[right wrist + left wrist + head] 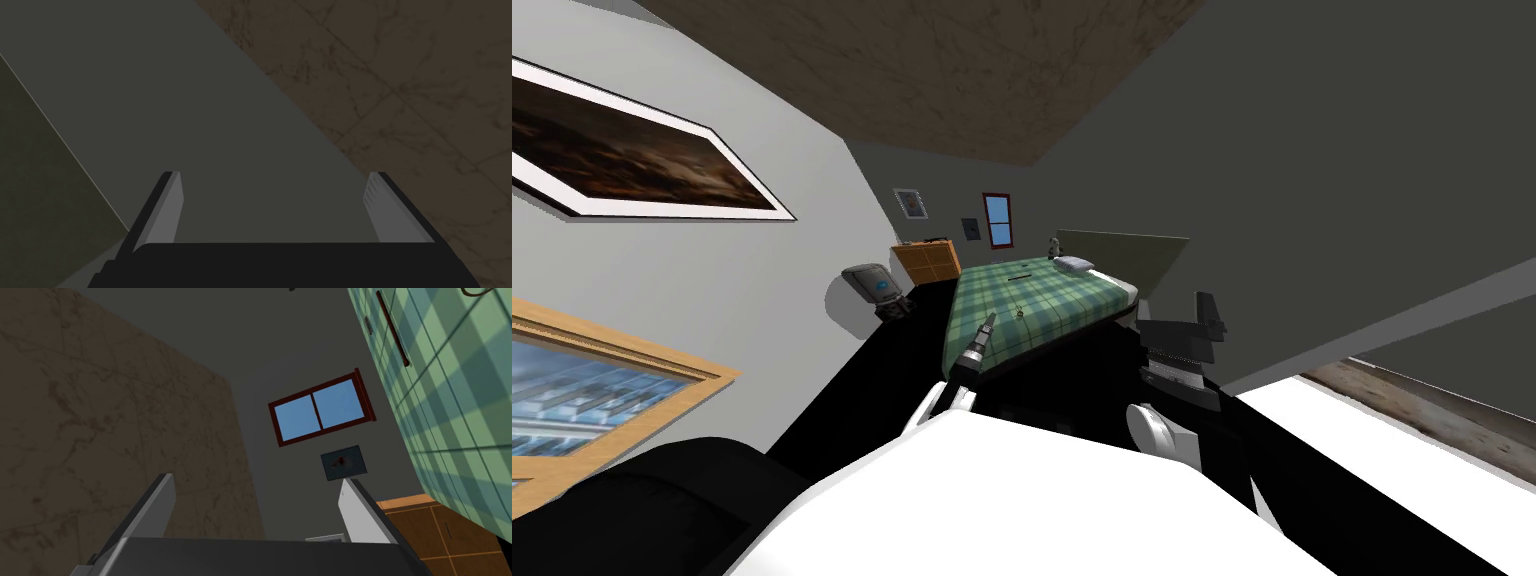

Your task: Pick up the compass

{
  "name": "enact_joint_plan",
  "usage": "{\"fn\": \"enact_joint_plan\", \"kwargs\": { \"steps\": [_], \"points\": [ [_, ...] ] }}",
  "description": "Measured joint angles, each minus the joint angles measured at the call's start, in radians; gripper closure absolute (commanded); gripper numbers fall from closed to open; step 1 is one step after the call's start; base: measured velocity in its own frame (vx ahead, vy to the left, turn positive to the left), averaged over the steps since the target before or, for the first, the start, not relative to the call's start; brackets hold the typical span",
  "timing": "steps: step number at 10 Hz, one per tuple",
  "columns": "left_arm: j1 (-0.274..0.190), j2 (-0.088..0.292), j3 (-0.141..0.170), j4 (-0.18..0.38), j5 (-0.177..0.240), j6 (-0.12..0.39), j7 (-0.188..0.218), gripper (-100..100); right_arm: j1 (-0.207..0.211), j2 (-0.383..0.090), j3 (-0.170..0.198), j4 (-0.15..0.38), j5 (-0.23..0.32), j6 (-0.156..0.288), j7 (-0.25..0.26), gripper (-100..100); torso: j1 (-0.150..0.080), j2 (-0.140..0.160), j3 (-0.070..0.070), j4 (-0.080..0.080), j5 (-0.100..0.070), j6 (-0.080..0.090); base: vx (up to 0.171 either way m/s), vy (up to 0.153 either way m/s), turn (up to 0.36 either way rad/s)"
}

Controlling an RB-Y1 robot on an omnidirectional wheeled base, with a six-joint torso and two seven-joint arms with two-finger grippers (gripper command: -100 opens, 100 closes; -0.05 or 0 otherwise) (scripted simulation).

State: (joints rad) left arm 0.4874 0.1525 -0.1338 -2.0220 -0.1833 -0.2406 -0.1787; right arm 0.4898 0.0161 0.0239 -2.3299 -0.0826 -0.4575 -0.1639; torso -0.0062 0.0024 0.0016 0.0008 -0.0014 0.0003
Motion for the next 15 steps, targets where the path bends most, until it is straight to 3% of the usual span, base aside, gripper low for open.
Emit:
{"fn": "enact_joint_plan", "kwargs": {
  "steps": [4, 6, 8, 12, 13, 15],
  "points": [
    [0.008, 0.011, -0.025, 0.048, -0.045, 0.081, 0.000, -100, 0.000, 0.000, 0.000, 0.000, 0.000, 0.000, 0.000, 0, -0.001, -0.002, -0.001, 0.000, 0.000, 0.000, -0.022, -0.068, 0.157],
    [-0.001, 0.012, -0.043, 0.099, -0.079, 0.131, -0.002, -100, 0.000, 0.000, 0.000, 0.000, 0.000, 0.000, 0.000, 0, -0.003, -0.003, -0.002, -0.001, -0.001, 0.000, 0.003, -0.083, 0.093],
    [0.001, 0.037, -0.063, 0.140, -0.111, 0.192, 0.005, -100, 0.000, 0.000, 0.000, 0.000, 0.000, 0.000, 0.000, 0, -0.004, -0.006, -0.003, -0.001, -0.001, 0.000, 0.035, -0.107, 0.141],
    [-0.004, 0.046, -0.095, 0.223, -0.169, 0.266, 0.001, -100, 0.000, 0.000, 0.000, 0.000, 0.000, 0.000, 0.000, 0, -0.002, -0.007, -0.004, -0.001, 0.000, 0.000, 0.047, -0.084, 0.107],
    [-0.002, 0.062, -0.108, 0.247, -0.188, 0.292, 0.002, -100, 0.000, 0.000, 0.000, 0.000, 0.000, 0.000, 0.000, 0, -0.004, -0.009, -0.005, -0.002, -0.001, 0.000, 0.066, -0.104, 0.061],
    [-0.025, 0.069, -0.124, 0.301, -0.217, 0.339, 0.001, -100, 0.000, 0.000, 0.000, 0.000, 0.000, 0.000, 0.000, 0, -0.003, -0.010, -0.005, -0.002, -0.001, 0.000, 0.104, -0.126, 0.106]
  ]
}}
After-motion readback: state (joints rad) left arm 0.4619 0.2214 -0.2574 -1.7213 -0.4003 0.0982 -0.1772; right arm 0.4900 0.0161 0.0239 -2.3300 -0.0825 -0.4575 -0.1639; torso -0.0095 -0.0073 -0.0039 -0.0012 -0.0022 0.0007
